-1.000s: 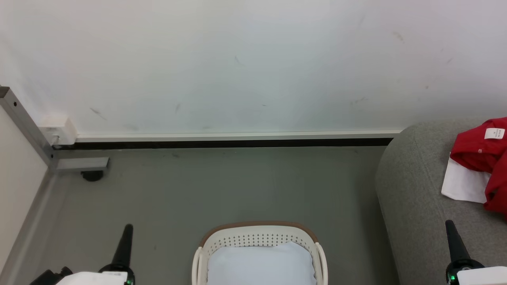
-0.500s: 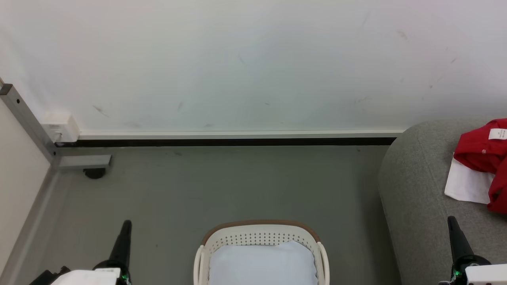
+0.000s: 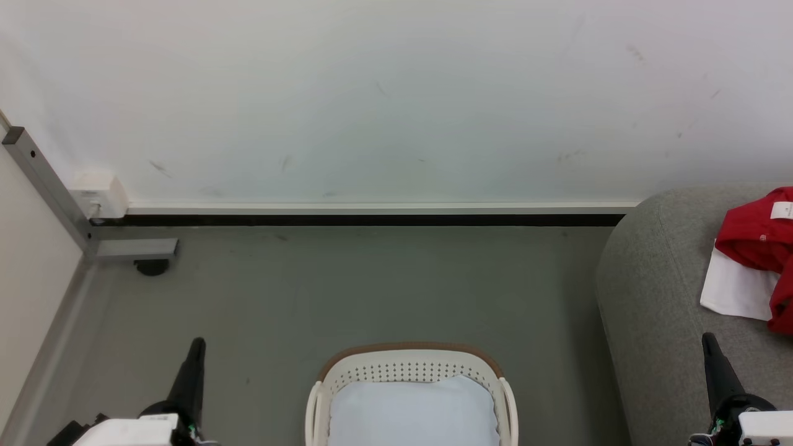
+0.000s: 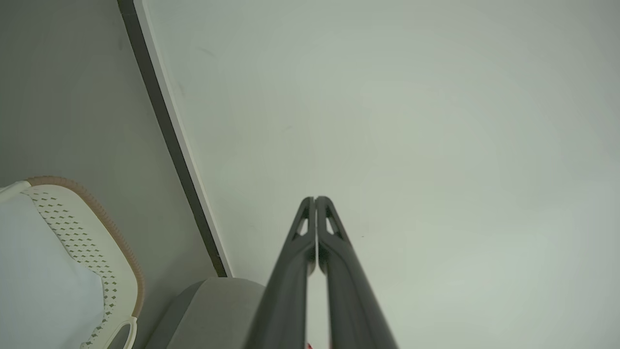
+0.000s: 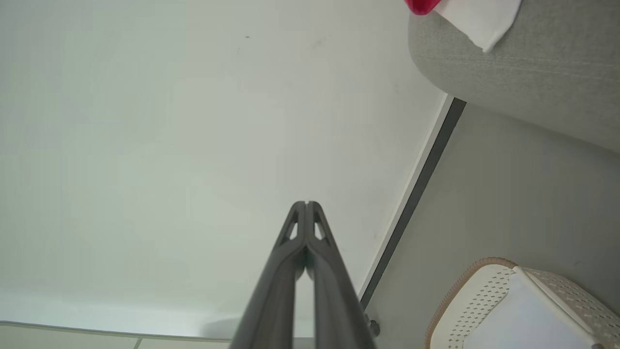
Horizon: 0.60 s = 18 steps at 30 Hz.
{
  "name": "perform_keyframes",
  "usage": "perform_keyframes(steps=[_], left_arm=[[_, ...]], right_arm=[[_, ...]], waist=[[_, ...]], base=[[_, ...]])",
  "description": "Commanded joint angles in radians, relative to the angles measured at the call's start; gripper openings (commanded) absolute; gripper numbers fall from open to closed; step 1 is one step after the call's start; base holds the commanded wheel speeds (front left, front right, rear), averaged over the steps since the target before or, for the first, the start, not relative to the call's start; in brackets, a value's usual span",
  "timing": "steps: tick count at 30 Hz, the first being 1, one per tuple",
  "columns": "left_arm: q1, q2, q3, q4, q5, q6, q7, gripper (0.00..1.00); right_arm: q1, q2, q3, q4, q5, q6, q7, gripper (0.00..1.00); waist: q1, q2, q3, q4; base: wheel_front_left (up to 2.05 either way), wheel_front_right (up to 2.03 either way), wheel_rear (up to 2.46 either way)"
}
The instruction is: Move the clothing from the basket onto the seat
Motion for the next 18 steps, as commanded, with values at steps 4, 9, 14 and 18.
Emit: perform_keyframes(steps=[4,9,14,18], left_arm=[[-0.014,0.009,0.007,-0.006,-0.048,-0.006,0.014,0.0],[-0.016,0.009,0.009,-0.007,-0.078,-0.006,0.023,0.0],[-0.018,0.009,0.01,-0.007,-0.101,-0.006,0.028,0.0],[-0.018,0.009,0.01,-0.007,-0.101,-0.006,0.028,0.0]], right_arm=[[-0.012,0.002,-0.009,-0.011,0.043,-0.002,0.013,0.0],[-0.014,0.003,-0.014,-0.013,0.076,-0.002,0.022,0.0],[-0.015,0.004,-0.017,-0.014,0.089,-0.002,0.026,0.0],[-0.015,0.003,-0.017,-0.014,0.089,-0.002,0.026,0.0]], waist=[[0.0,0.0,0.002,0.003],[0.0,0.0,0.004,0.006],[0.0,0.0,0.005,0.008],[0.0,0.0,0.005,0.008]], base=[[0.0,0.0,0.0],[0.0,0.0,0.0],[0.0,0.0,0.0],[0.0,0.0,0.0]])
